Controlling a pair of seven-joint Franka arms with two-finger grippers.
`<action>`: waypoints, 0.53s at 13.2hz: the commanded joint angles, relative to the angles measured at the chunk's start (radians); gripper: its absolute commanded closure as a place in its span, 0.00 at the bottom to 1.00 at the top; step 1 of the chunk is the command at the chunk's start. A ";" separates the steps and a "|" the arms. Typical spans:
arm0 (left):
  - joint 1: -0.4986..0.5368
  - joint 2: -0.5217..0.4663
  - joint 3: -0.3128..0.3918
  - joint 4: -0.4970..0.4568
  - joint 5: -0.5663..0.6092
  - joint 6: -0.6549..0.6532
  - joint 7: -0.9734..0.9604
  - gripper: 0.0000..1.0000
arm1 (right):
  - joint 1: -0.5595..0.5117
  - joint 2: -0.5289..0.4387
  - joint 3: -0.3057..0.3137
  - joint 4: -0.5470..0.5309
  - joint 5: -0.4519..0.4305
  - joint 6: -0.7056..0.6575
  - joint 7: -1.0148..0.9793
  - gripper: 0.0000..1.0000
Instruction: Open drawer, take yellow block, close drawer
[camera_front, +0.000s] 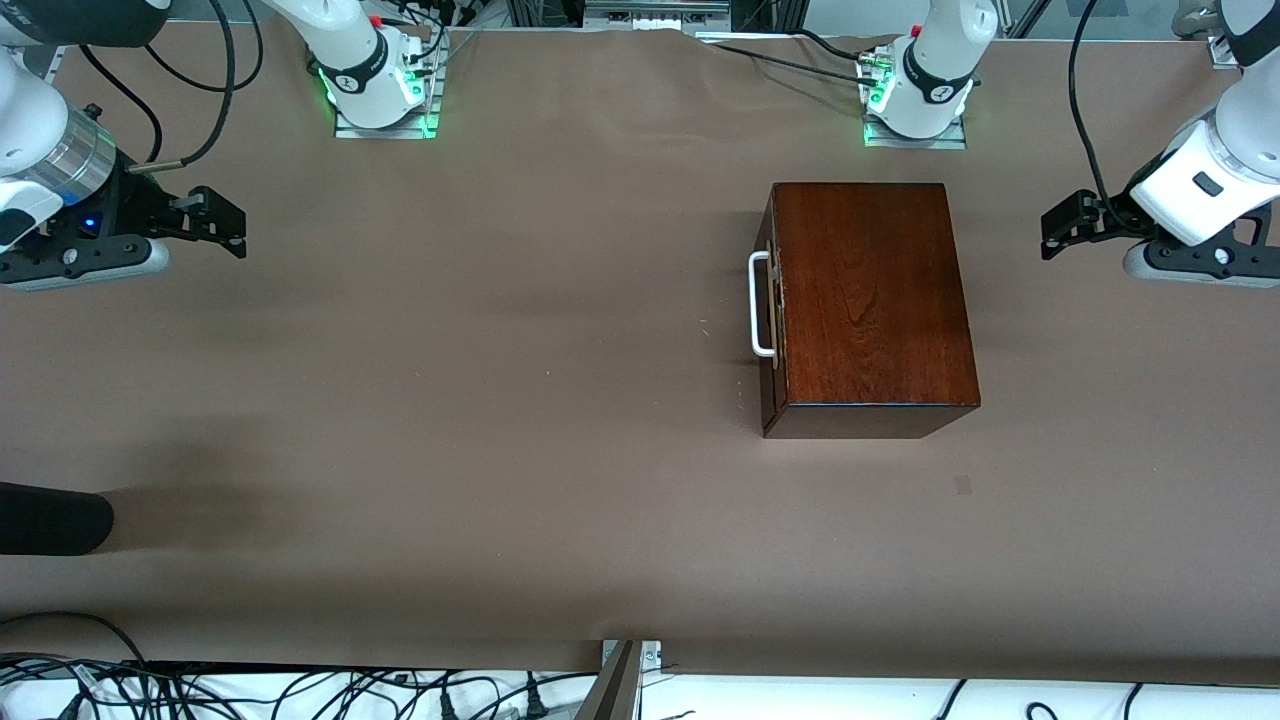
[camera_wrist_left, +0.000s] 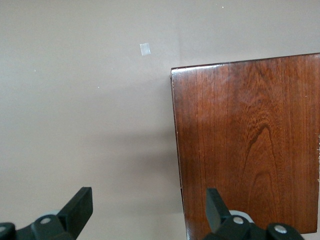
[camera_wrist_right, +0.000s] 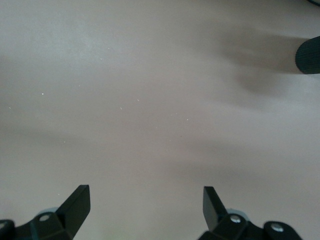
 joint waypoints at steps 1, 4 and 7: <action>-0.010 0.010 0.004 0.023 -0.028 -0.029 -0.010 0.00 | -0.003 0.000 0.006 0.013 -0.008 -0.004 0.008 0.00; -0.010 0.015 -0.002 0.023 -0.026 -0.048 -0.006 0.00 | -0.003 0.000 0.006 0.013 -0.008 -0.004 0.008 0.00; -0.010 0.024 -0.004 0.023 -0.023 -0.048 -0.005 0.00 | -0.003 0.000 0.006 0.013 -0.008 -0.004 0.009 0.00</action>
